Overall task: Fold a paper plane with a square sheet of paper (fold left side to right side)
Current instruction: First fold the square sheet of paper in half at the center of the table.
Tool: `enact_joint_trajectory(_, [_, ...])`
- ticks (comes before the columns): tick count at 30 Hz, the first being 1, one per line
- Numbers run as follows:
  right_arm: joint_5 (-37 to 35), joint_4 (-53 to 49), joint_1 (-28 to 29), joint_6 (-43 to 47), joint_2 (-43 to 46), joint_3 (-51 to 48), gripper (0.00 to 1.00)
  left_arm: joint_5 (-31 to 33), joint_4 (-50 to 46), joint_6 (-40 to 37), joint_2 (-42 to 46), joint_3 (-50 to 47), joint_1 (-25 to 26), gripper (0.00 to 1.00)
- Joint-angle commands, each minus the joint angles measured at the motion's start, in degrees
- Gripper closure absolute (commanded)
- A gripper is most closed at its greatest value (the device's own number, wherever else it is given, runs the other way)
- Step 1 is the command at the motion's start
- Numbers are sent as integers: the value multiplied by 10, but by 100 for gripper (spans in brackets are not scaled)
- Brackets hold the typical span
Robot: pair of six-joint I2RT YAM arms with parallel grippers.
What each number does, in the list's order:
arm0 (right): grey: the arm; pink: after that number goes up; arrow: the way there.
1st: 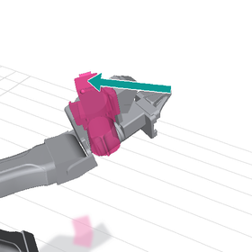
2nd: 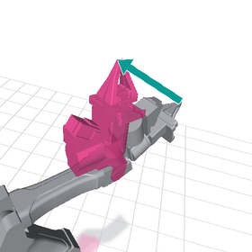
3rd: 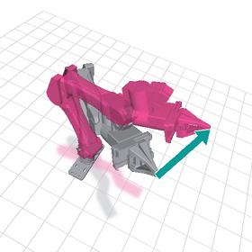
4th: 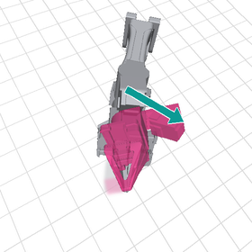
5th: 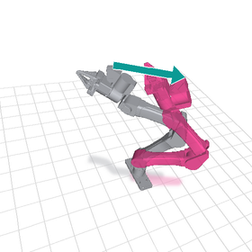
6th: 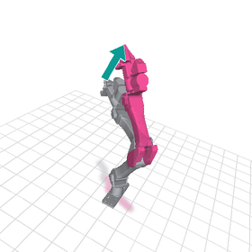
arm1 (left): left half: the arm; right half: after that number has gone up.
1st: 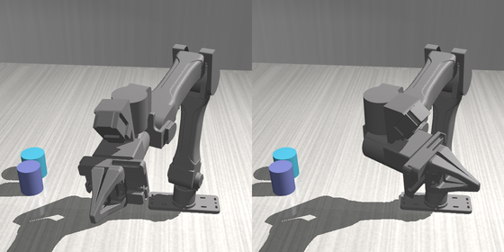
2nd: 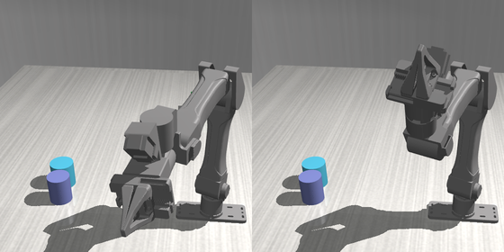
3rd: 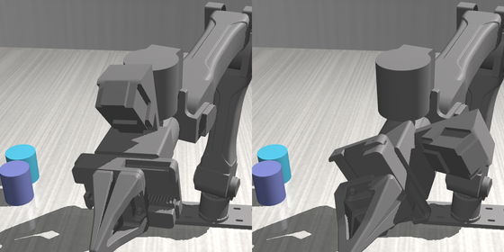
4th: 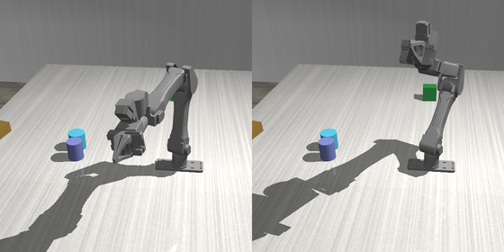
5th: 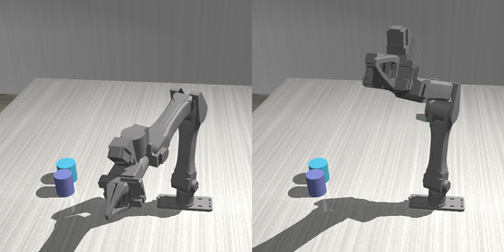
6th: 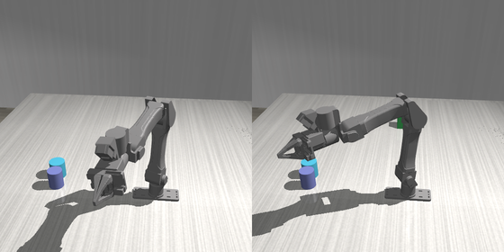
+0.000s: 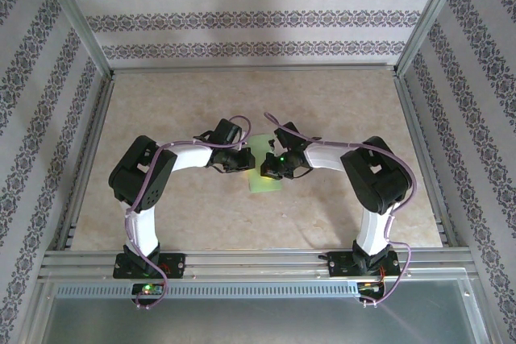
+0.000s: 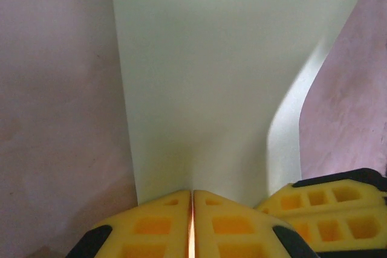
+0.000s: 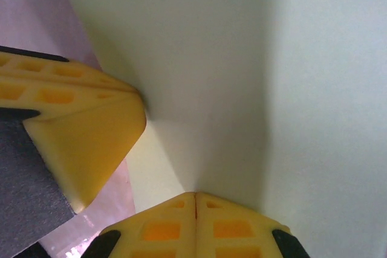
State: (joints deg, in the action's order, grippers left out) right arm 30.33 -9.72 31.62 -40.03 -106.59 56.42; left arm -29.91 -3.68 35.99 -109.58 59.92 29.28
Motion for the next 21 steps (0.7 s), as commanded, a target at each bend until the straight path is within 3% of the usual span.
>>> enact_joint_trajectory(1, [-15,-30,2,23,-20,11,100,6,-32,14,-7,8,8,88])
enact_joint_trajectory(9, [-50,-95,2,64,-36,18,100,-10,-29,11,2,52,8,87])
enact_joint_trajectory(21, [-64,-113,1,76,-38,15,100,5,-31,-11,-40,61,-2,87])
